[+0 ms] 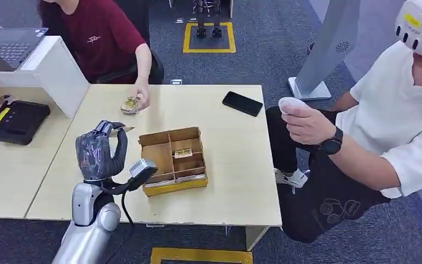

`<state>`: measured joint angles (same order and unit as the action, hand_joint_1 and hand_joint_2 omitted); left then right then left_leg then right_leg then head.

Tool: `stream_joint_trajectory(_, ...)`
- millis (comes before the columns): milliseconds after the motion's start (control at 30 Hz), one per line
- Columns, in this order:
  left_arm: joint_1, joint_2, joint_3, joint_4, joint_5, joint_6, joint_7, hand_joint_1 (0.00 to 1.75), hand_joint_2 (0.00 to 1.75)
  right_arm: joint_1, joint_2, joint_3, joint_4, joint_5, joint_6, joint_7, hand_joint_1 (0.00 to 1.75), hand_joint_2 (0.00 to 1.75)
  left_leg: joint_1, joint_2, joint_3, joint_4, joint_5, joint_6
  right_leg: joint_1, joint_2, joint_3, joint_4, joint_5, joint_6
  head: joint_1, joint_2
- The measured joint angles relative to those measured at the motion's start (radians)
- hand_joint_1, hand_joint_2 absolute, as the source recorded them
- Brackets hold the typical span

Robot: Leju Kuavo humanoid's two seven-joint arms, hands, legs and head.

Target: Pass the card to the sensor for recognition and then transmit it.

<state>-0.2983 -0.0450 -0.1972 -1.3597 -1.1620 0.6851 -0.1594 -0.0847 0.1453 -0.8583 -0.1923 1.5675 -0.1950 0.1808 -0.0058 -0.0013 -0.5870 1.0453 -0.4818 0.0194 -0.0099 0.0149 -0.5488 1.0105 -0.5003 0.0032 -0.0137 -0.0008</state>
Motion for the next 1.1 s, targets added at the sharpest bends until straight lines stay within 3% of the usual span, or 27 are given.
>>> stream_joint_trajectory(167,-0.076,0.0,0.023,0.062,0.005,0.0,-0.011,1.75,1.75,-0.001,0.0,0.006,0.0,0.003,0.0,0.0,0.0,0.0,0.0,0.001,0.0,0.0,0.001,0.001,0.0,0.0,0.0,0.0,0.002,0.0,0.0,0.0)
stream_joint_trajectory(300,-0.147,-0.004,0.074,0.142,-0.051,0.0,-0.021,1.75,1.75,-0.002,0.0,0.026,0.0,0.003,0.003,-0.008,0.0,0.0,0.0,0.0,0.0,0.0,0.001,0.0,0.0,0.0,-0.001,0.0,0.002,0.0,0.0,0.0)
stream_joint_trajectory(433,-0.243,-0.017,0.151,0.283,0.095,0.0,-0.111,1.75,1.75,-0.002,0.0,0.042,0.0,0.003,0.002,-0.015,0.0,0.0,0.0,0.001,0.0,0.0,0.002,0.0,0.0,0.001,-0.001,0.0,0.002,0.0,0.0,0.0)
stream_joint_trajectory(733,-0.322,-0.018,0.177,0.432,0.244,0.0,-0.143,1.75,1.75,-0.003,0.0,0.056,0.0,0.003,0.0,-0.026,0.0,0.0,0.0,0.001,-0.001,0.0,0.002,0.0,0.0,0.001,-0.001,0.0,0.002,0.0,0.0,0.0)
stream_joint_trajectory(767,-0.325,-0.017,0.177,0.438,0.248,0.0,-0.143,1.57,1.75,-0.003,0.0,0.057,0.0,0.003,0.0,-0.027,0.0,0.0,0.0,0.0,-0.001,0.0,0.002,0.0,0.0,0.0,-0.001,0.0,0.002,0.0,0.0,0.0)
stream_joint_trajectory(800,-0.328,-0.017,0.177,0.445,0.253,0.0,-0.143,0.86,1.75,-0.003,0.0,0.058,0.0,0.003,0.0,-0.027,0.0,0.0,0.0,0.0,-0.001,0.0,0.002,0.0,0.0,0.0,-0.001,0.0,0.002,0.0,0.0,0.0)
stream_joint_trajectory(833,-0.329,-0.017,0.177,0.45,0.257,0.0,-0.143,0.86,1.75,-0.003,0.0,0.059,0.0,0.003,0.0,-0.027,0.0,0.0,0.0,0.0,-0.001,0.0,0.002,0.0,0.0,0.0,-0.001,0.0,0.002,0.0,0.0,0.0)
stream_joint_trajectory(867,-0.33,-0.017,0.177,0.454,0.264,0.0,-0.143,1.13,1.75,-0.003,0.0,0.06,0.0,0.003,0.0,-0.027,0.0,0.0,0.0,0.0,-0.001,0.0,0.002,0.0,0.0,0.0,-0.001,0.0,0.002,0.0,0.0,0.0)
stream_joint_trajectory(900,-0.331,-0.016,0.177,0.456,0.272,0.0,-0.143,1.06,1.75,-0.003,0.0,0.061,0.0,0.003,0.0,-0.027,0.0,0.0,0.0,0.001,-0.001,0.0,0.002,0.0,0.0,0.001,-0.001,0.0,0.002,0.0,0.0,0.0)
stream_joint_trajectory(933,-0.331,-0.016,0.177,0.458,0.279,0.0,-0.143,0.03,1.75,-0.003,0.0,0.061,0.0,0.003,0.0,-0.027,0.0,0.0,0.0,0.001,-0.001,0.0,0.002,0.0,0.0,0.001,-0.001,0.0,0.002,0.0,0.0,0.0)
stream_joint_trajectory(1100,-0.332,-0.013,0.177,0.466,0.291,0.0,-0.142,0.0,1.75,-0.003,0.0,0.066,0.0,0.003,0.0,-0.025,0.0,0.0,0.0,0.0,-0.001,0.0,0.002,0.0,0.0,0.0,-0.002,0.0,0.002,0.0,0.0,0.0)
